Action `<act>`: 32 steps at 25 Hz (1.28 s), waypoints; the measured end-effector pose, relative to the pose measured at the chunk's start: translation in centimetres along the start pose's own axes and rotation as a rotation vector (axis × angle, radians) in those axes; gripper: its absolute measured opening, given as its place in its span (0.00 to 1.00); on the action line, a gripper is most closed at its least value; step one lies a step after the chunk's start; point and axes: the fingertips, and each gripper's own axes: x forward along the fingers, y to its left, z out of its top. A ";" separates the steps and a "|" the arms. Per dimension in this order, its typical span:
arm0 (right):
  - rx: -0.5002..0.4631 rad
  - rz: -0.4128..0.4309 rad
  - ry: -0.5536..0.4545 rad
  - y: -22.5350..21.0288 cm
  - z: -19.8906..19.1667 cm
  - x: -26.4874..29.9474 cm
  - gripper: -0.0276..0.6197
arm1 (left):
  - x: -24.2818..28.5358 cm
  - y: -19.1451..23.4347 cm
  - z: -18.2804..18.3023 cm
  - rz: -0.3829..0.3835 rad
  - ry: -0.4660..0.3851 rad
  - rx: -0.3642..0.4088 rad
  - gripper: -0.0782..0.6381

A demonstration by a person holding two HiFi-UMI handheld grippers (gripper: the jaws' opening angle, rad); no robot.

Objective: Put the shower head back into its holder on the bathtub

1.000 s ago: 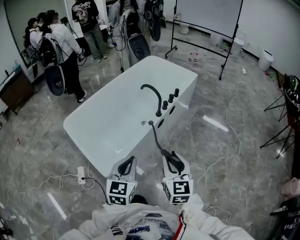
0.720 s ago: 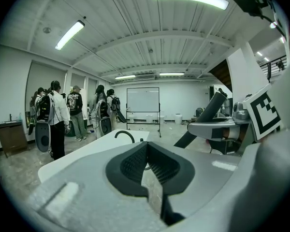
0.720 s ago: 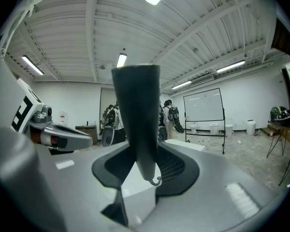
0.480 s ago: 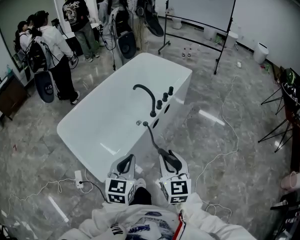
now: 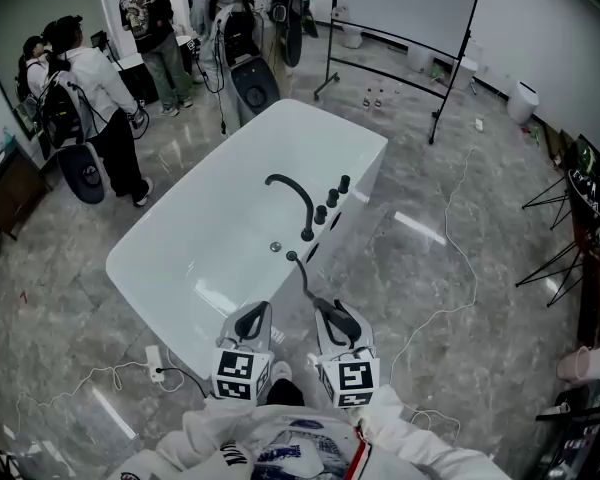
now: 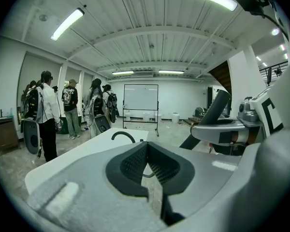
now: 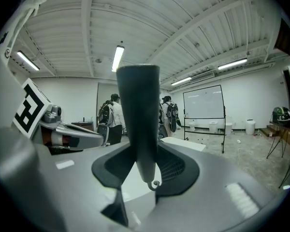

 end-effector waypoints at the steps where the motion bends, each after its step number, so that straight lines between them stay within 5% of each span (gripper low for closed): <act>1: 0.001 -0.001 0.004 0.0 0.0 0.5 0.25 | 0.5 0.3 0.2 -0.006 0.000 0.001 0.11; 32: -0.005 -0.085 0.111 -0.8 -0.2 13.3 0.25 | 10.4 8.9 0.3 -0.133 0.033 -0.058 0.11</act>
